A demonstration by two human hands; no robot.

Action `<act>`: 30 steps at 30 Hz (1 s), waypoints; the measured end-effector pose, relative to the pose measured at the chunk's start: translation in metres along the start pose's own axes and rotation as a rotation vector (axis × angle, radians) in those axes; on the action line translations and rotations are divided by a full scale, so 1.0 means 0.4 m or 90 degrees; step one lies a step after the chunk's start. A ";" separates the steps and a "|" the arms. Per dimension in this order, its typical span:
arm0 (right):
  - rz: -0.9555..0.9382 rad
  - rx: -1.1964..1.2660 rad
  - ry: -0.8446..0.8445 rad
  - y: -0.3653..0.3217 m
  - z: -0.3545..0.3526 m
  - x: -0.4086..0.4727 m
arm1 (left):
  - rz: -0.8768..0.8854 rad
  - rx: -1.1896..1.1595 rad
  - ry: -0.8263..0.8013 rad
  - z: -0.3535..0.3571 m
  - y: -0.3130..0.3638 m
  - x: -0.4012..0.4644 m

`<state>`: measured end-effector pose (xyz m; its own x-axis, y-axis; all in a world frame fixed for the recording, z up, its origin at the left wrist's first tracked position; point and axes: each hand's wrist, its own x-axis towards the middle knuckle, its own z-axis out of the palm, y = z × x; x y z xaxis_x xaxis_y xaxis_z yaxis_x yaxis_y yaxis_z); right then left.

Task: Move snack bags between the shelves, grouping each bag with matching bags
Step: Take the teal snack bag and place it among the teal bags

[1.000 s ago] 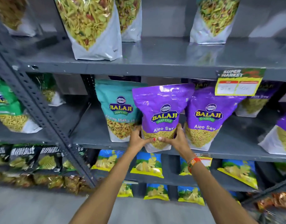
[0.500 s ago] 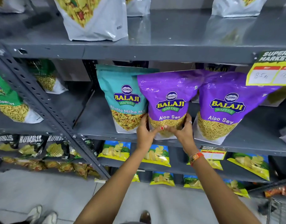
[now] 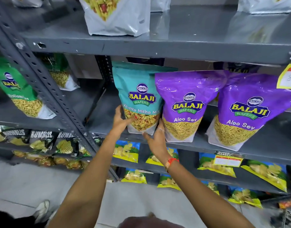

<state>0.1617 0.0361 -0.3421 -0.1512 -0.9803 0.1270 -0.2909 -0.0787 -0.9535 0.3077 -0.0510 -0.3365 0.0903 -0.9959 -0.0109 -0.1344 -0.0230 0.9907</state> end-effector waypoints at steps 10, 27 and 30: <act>0.041 0.025 0.029 0.006 0.071 0.084 | -0.033 -0.052 -0.001 -0.058 0.007 0.020; -0.133 0.129 0.135 -0.180 0.018 -0.132 | 0.158 -0.134 0.051 -0.114 0.172 -0.284; -0.169 0.146 0.196 -0.244 -0.068 -0.168 | 0.225 -0.138 0.057 -0.061 0.269 -0.332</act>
<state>0.1745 0.1146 -0.2500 -0.3829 -0.8243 0.4170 -0.1456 -0.3920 -0.9084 0.3054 0.0809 -0.2252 0.1625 -0.9276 0.3364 0.0378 0.3466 0.9373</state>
